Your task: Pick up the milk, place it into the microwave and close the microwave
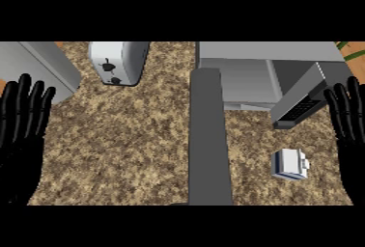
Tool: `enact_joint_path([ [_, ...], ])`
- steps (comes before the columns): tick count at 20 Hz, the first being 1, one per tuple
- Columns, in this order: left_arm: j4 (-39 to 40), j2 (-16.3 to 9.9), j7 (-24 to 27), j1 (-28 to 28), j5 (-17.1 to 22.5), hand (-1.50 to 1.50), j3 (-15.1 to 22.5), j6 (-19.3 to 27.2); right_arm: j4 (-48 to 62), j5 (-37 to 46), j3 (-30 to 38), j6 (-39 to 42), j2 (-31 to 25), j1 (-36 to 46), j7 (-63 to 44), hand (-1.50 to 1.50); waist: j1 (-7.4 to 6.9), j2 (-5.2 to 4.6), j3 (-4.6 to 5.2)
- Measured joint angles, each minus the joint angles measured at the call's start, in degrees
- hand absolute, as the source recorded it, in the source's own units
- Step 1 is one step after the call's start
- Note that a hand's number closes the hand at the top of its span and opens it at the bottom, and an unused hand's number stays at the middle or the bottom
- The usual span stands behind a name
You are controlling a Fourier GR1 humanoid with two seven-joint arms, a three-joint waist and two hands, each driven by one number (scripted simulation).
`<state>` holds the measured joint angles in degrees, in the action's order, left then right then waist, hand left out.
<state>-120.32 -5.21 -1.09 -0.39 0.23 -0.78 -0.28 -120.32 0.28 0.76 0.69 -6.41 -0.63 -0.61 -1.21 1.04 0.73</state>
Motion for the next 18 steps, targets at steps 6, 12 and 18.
enact_joint_path([
  [6,5.7,-1.3,3.6,-2.4,3.8,-1.5,-3.8,-2.7,-1.5,-2.8,-0.4,3.5,0.1,-2.1,3.4,-1.5,1.12,-0.82,-0.57],
  [12,6.5,-1.7,-0.2,-0.8,8.7,-1.5,-6.9,-3.7,-7.9,-5.1,-2.8,7.1,-0.8,-7.7,-1.2,-1.5,1.33,-0.92,-0.7],
  [18,3.8,-3.0,-0.7,4.2,13.3,-1.5,-10.4,-7.3,-11.7,-3.5,-3.7,8.5,0.2,-15.5,0.5,-1.5,1.29,-0.91,-0.72],
])
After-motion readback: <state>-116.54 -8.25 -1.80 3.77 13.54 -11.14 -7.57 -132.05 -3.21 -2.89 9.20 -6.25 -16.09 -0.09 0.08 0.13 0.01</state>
